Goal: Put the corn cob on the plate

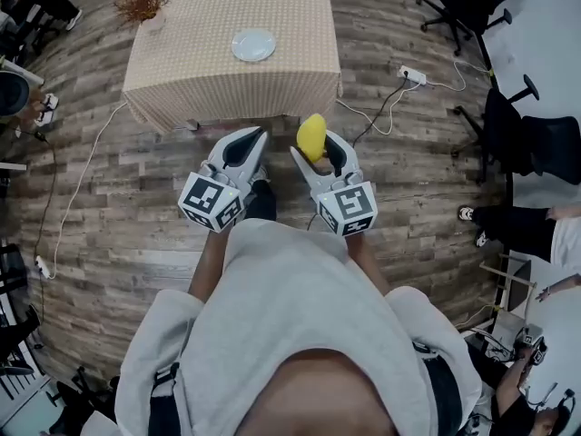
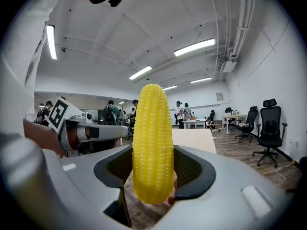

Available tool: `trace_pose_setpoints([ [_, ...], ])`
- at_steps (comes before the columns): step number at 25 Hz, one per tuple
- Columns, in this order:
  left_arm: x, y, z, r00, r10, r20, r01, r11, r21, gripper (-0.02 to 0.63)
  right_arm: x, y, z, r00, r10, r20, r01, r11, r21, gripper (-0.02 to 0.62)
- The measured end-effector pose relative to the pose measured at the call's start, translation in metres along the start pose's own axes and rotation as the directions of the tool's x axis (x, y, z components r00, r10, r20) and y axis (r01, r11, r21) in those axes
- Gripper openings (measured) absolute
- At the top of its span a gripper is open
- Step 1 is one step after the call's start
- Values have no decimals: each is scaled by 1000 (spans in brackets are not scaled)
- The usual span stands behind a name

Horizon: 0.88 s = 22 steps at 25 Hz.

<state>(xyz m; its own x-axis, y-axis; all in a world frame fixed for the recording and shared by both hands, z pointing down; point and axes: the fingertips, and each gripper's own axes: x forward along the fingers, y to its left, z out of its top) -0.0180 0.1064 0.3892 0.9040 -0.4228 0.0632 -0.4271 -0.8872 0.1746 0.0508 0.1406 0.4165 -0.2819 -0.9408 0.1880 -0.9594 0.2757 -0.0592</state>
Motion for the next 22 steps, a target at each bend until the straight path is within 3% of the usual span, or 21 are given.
trace_pose_setpoints([
  [14,56,174,37,1000,9,0,-9,999,-50,8,183,-29,44,999,10,-47,-11,1000,-7,250],
  [22,77,244,46,1000,-4,2,4,997,-80,8,247,-44,53,997,-25,-75,24,1000,-10,250],
])
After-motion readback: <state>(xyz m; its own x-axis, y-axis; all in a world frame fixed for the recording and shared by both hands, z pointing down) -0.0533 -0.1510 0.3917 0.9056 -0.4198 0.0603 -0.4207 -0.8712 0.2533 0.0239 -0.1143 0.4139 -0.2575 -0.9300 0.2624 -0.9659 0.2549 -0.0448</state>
